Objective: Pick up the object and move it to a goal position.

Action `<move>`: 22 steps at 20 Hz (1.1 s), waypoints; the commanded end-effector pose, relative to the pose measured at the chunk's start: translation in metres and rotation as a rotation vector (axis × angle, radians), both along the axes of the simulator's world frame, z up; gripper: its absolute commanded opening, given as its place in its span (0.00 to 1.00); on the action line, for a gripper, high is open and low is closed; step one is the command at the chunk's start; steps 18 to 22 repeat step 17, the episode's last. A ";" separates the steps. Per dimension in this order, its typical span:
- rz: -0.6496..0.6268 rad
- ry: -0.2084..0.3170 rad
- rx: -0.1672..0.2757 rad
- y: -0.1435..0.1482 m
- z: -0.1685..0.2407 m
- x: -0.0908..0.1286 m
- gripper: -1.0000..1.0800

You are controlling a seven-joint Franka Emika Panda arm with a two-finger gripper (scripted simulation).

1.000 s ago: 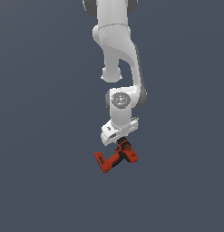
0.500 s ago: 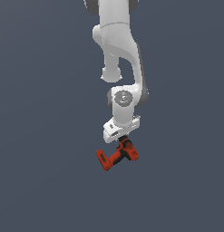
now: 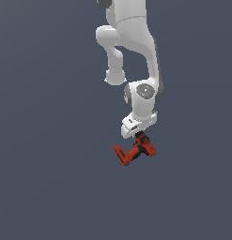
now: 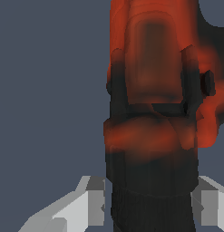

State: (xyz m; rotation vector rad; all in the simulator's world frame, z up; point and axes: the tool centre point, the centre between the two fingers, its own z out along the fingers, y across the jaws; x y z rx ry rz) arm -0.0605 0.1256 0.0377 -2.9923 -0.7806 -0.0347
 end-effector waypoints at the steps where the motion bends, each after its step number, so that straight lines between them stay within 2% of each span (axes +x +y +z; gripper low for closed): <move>1: 0.001 -0.005 0.001 0.020 0.005 -0.012 0.00; 6: 0.001 -0.005 0.001 0.049 0.009 -0.032 0.00; 10: 0.001 -0.005 0.002 0.061 0.011 -0.040 0.00; 22: 0.001 -0.005 0.002 0.062 0.011 -0.039 0.00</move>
